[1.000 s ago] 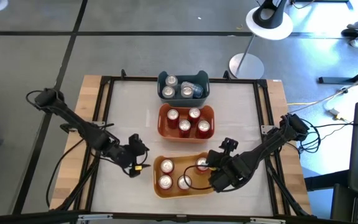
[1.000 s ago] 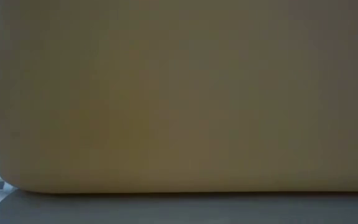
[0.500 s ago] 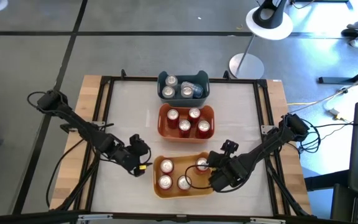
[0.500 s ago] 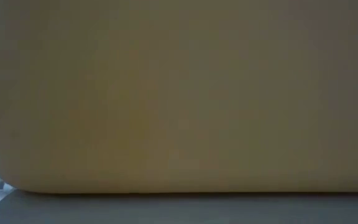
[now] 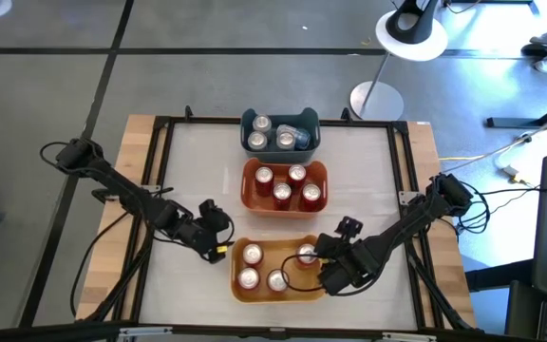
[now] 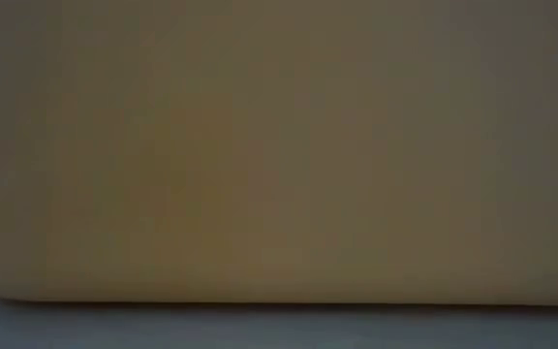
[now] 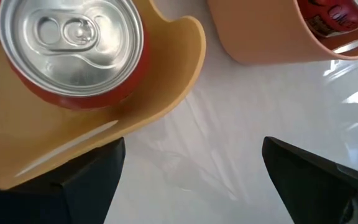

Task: Sort soda cans
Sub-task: Adjust the bins

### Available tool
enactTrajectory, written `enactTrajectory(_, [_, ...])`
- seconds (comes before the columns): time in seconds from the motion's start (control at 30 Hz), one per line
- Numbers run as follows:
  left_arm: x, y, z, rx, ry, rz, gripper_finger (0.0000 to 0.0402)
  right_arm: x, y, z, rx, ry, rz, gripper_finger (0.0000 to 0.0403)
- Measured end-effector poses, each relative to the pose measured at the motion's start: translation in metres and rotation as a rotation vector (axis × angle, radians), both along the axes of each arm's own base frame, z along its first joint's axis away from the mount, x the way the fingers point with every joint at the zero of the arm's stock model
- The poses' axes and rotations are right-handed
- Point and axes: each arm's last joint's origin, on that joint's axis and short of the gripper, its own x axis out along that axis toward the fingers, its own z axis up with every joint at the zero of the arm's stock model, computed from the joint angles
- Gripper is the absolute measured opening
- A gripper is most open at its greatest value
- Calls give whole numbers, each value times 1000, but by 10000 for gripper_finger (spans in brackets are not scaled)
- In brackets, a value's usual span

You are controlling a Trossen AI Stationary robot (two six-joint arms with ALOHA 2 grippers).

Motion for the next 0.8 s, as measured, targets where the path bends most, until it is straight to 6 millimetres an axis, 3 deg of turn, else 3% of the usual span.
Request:
enactTrajectory(0.23, [-7,4,11,14,-25,-5,347,0,3,0,75,41,-1,378])
enactTrajectory(0.4, [-20,20,28,43,-42,22,347,-4,-4,17,-17,65,-23,379])
enactTrajectory(0.57, [-35,48,39,123,-6,112,347,0,-28,26,-177,87,-30,379])
enactTrajectory(0.8, [-32,85,39,160,112,90,347,6,-70,31,-315,146,72,379])
